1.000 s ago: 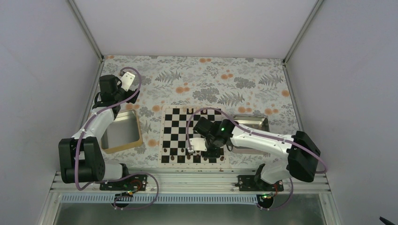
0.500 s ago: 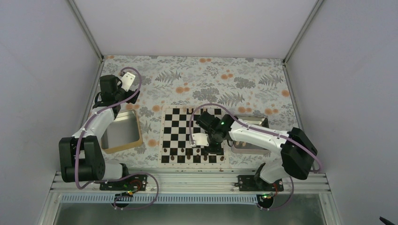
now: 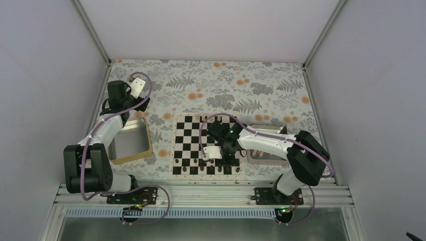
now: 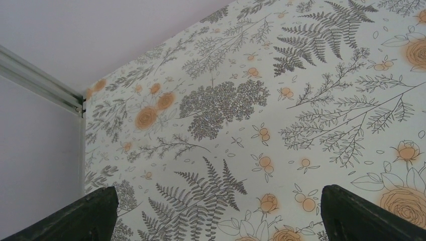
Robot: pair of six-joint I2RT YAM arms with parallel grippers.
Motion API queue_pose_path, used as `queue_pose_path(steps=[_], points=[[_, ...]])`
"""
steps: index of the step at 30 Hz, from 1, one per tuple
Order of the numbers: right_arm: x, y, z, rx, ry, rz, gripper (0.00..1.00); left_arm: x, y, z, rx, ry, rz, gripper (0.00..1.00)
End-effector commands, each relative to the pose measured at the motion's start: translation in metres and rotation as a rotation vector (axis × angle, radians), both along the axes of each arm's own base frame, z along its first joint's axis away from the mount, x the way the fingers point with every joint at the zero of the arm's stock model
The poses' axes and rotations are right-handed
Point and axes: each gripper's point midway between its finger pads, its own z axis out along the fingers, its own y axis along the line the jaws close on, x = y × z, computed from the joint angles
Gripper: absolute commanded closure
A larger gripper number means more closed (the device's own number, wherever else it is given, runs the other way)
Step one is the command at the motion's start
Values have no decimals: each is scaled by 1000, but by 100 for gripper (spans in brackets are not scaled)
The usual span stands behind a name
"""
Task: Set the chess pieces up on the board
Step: Adjust the chess piece on the chessboard.
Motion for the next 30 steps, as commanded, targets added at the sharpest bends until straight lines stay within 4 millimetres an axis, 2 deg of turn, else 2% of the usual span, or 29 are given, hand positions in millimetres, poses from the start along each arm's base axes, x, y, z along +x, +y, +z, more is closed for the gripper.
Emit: queue_pose_path(steps=[1, 12, 30], points=[[5, 7, 1, 34, 8, 15, 74, 4, 3, 2, 15, -13, -1, 0], [10, 7, -6, 35, 44, 22, 75, 4, 4, -2, 20, -1, -1, 0], [13, 12, -7, 41, 57, 30, 75, 5, 3, -8, 24, 13, -8, 0]])
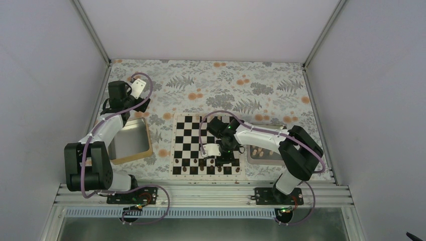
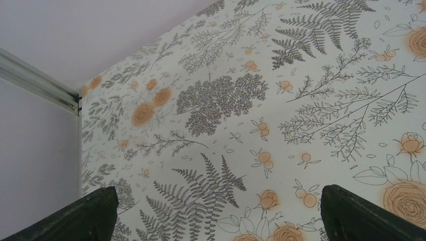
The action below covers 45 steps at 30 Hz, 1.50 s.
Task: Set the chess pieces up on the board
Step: Adjust the chess piece on the chessboard.
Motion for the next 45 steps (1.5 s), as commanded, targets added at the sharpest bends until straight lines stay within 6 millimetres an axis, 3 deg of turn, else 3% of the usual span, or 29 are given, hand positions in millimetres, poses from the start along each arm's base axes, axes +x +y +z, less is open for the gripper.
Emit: queue_pose_path(steps=[1, 9, 15, 45], points=[[5, 6, 4, 26, -7, 9, 75, 4, 3, 0, 8, -5, 1, 0], [15, 9, 14, 58, -31, -16, 74, 4, 3, 2, 7, -9, 1, 0], [11, 12, 23, 71, -2, -11, 72, 4, 3, 3, 8, -10, 1, 0], [-12, 2, 12, 18, 96, 3, 72, 2, 1, 0, 7, 1, -11, 0]])
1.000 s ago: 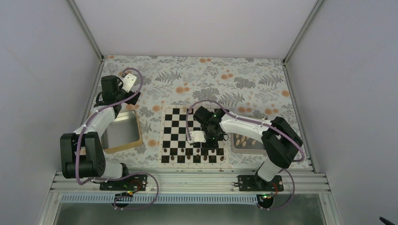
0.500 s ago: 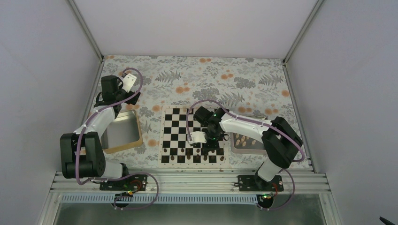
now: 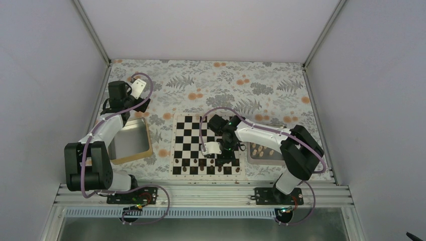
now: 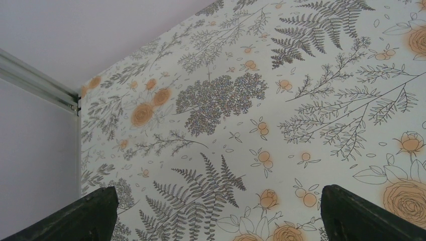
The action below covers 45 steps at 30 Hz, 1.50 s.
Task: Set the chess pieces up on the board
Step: Adjust the chess piece on the chessboard.
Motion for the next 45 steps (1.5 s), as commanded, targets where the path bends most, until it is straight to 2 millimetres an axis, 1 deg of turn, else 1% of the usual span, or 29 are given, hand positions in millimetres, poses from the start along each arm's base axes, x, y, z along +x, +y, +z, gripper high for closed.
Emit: queue_pose_path(steps=[1, 2, 4, 8, 20, 28, 32, 39, 45], points=[[-8, 2, -2, 10, 29, 17, 72, 2, 1, 0, 6, 0, -8, 0], [-8, 3, -2, 12, 30, 18, 72, 2, 1, 0, 6, 0, -9, 0], [-10, 1, -10, -11, 52, 21, 72, 2, 1, 0, 7, 0, -9, 0], [-12, 0, -14, -21, 64, 22, 72, 2, 1, -1, 6, 3, -8, 0], [-15, 2, -19, -20, 77, 25, 71, 2, 1, -1, 7, 4, -9, 0], [-11, 2, -23, -20, 51, 24, 72, 2, 1, -3, 6, 7, -8, 0], [-9, 4, -23, -14, 42, 23, 75, 2, 1, -3, 6, 7, -8, 0], [-6, 3, -23, -16, 20, 18, 86, 2, 1, -4, 7, 10, -11, 0], [4, 0, -18, -23, -41, -5, 88, 3, 1, -2, 5, 7, -10, 0]])
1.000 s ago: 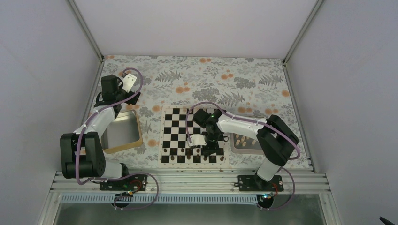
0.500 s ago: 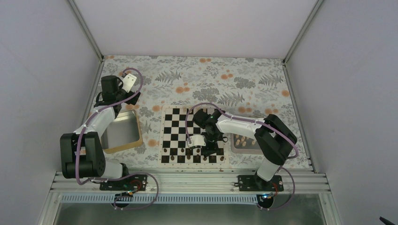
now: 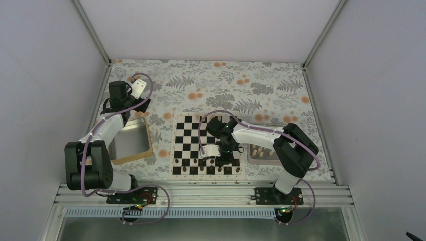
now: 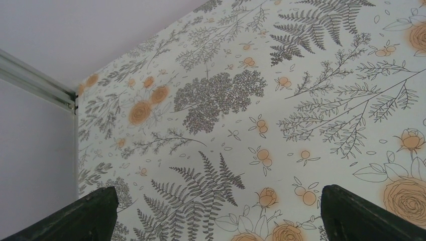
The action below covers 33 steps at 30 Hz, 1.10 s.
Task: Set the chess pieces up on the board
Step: Adjust the chess piece on the chessboard.
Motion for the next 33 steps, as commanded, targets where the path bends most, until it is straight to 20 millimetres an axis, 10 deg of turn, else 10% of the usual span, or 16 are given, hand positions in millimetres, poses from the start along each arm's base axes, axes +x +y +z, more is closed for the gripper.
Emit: queue_pose_path(steps=[1, 33], points=[[8, -1, 4, -3, -71, -12, 88, 2, 1, 0, 4, 1, -8, 0], [11, 5, 8, 24, -98, -14, 88, 3, 1, -1, 6, 4, -7, 0]])
